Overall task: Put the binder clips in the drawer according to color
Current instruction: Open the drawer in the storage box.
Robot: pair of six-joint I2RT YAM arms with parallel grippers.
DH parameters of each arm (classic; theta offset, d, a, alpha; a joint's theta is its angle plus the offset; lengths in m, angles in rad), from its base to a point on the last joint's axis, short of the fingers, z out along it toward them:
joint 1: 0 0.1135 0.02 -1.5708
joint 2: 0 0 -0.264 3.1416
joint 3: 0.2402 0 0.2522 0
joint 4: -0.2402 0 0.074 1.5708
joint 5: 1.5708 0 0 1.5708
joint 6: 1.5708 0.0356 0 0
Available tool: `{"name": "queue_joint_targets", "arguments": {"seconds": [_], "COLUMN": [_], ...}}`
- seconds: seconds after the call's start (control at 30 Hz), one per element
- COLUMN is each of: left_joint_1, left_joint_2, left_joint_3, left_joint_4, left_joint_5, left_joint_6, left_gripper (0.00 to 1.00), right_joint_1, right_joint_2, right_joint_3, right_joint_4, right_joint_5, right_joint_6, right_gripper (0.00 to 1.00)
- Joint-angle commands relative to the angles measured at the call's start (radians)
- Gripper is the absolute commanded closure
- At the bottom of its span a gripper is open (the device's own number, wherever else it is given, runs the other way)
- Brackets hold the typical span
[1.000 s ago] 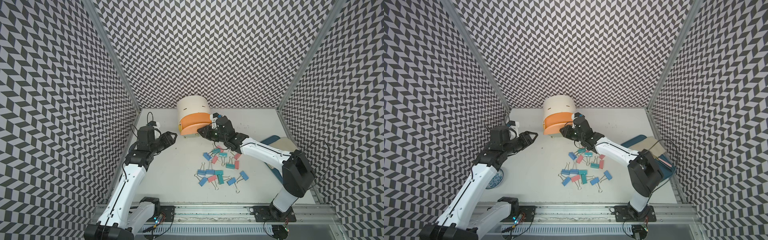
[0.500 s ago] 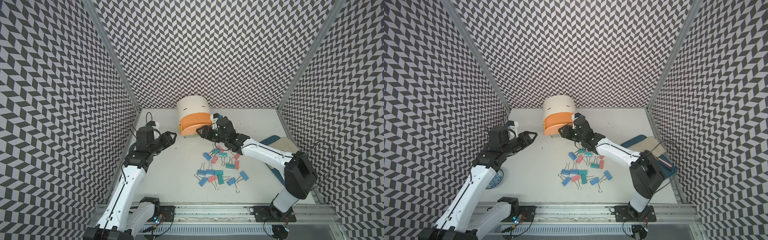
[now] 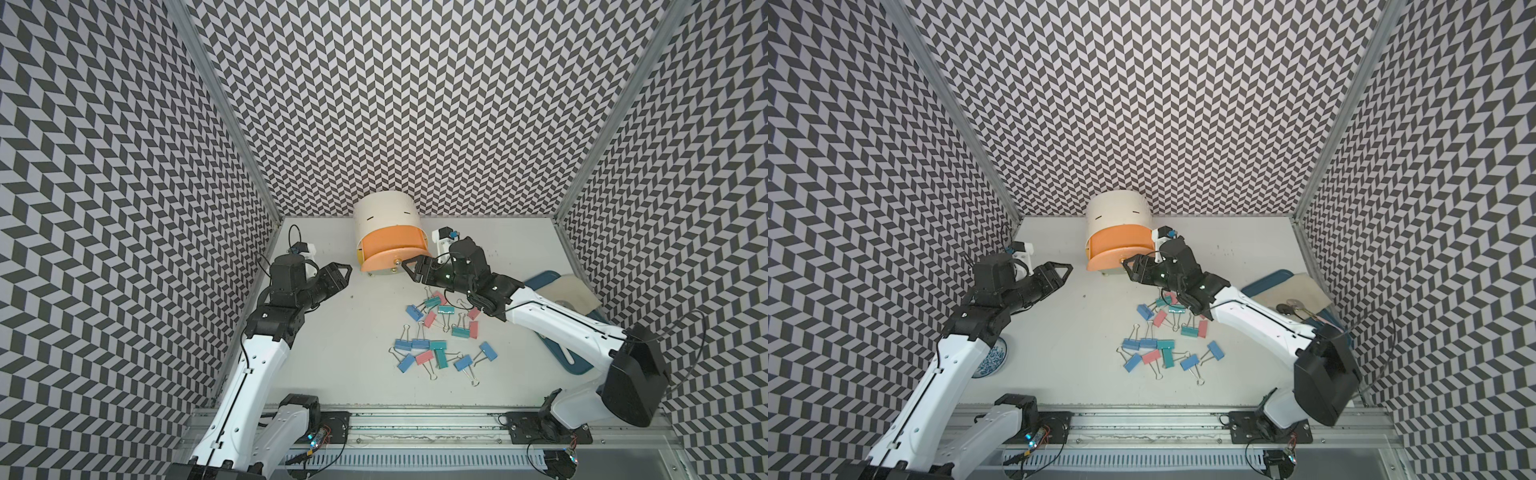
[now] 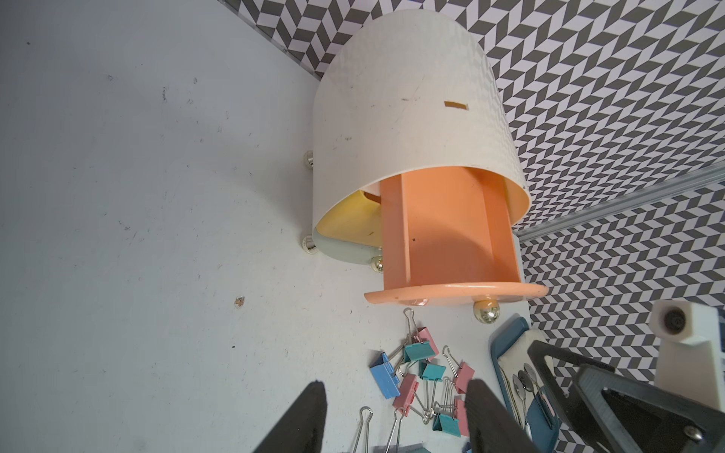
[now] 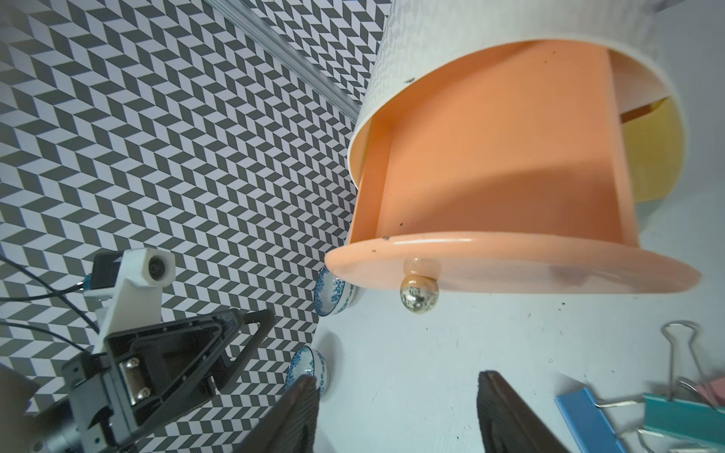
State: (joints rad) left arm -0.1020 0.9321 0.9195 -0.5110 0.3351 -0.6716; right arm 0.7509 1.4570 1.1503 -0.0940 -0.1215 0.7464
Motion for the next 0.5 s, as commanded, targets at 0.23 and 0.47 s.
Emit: {"name": "queue_joint_targets", "arguments": {"seconds": [0.23,0.47], "left_joint_1": [-0.023,-0.13], "left_joint_2": [-0.061,-0.065], "left_joint_3": [-0.218,-0.368], "left_joint_4": [0.048,0.131], "left_joint_5": [0.094,0.098], "left_joint_6": [-0.055,-0.125], "left_gripper": [0.4,0.4], "right_joint_1": [-0.037,-0.169], "right_joint_2": [-0.116,-0.149], "right_joint_3": [-0.11,-0.259], "right_joint_4": [-0.255,-0.364], "right_joint_5": [0.23,0.169], "right_joint_6": [-0.072,-0.042], "right_gripper": [0.33,0.33]}}
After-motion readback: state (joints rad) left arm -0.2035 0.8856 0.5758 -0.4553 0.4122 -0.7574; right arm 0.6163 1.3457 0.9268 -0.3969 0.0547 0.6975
